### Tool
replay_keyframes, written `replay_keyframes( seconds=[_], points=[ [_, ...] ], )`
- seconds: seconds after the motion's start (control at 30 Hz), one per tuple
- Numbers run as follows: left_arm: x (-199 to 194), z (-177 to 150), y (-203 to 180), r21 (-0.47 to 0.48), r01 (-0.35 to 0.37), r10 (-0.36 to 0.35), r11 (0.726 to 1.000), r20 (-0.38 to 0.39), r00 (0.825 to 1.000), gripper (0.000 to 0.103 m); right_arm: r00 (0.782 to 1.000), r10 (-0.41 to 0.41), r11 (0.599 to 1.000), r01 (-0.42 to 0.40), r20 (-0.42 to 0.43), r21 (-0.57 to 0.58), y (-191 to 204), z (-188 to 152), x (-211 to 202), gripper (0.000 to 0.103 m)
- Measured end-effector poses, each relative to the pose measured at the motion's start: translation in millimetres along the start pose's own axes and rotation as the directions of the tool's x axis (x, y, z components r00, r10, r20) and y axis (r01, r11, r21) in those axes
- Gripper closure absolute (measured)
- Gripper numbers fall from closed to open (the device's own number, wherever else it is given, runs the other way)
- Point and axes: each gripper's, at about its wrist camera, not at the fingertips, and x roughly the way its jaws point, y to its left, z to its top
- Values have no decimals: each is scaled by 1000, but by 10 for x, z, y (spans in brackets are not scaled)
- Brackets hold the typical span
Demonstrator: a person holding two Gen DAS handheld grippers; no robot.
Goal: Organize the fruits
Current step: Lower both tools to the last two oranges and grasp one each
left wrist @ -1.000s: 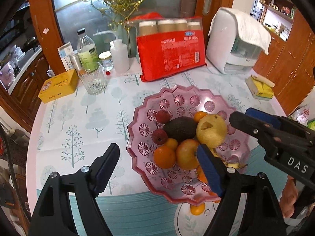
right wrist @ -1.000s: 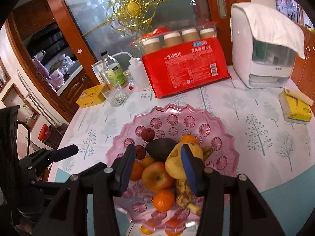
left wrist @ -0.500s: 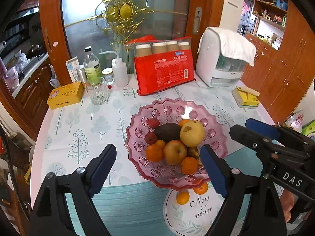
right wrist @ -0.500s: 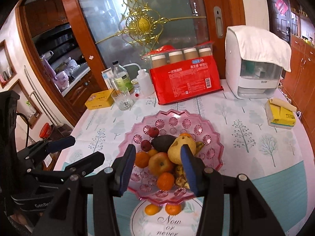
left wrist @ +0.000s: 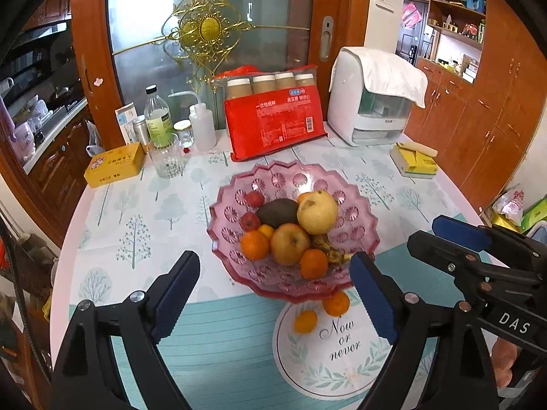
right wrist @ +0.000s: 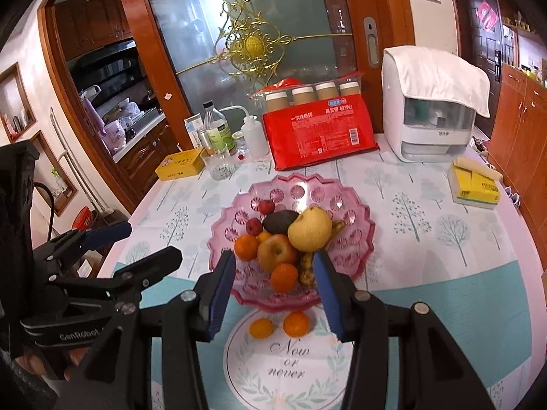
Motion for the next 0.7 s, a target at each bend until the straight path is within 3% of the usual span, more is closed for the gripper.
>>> replay_keyframes(
  seconds=[0.37,0.7],
  points=[
    [133,-423,-53,-8,-6,5,1000,-43,999,14,999,-21,1000,22,-28,15,-112,-416,31,55],
    [477,-823,-102,9,9,-8,1000,-127,992,14,992,-42,998,48,-122,46,-189,-819,356,55]
  ],
)
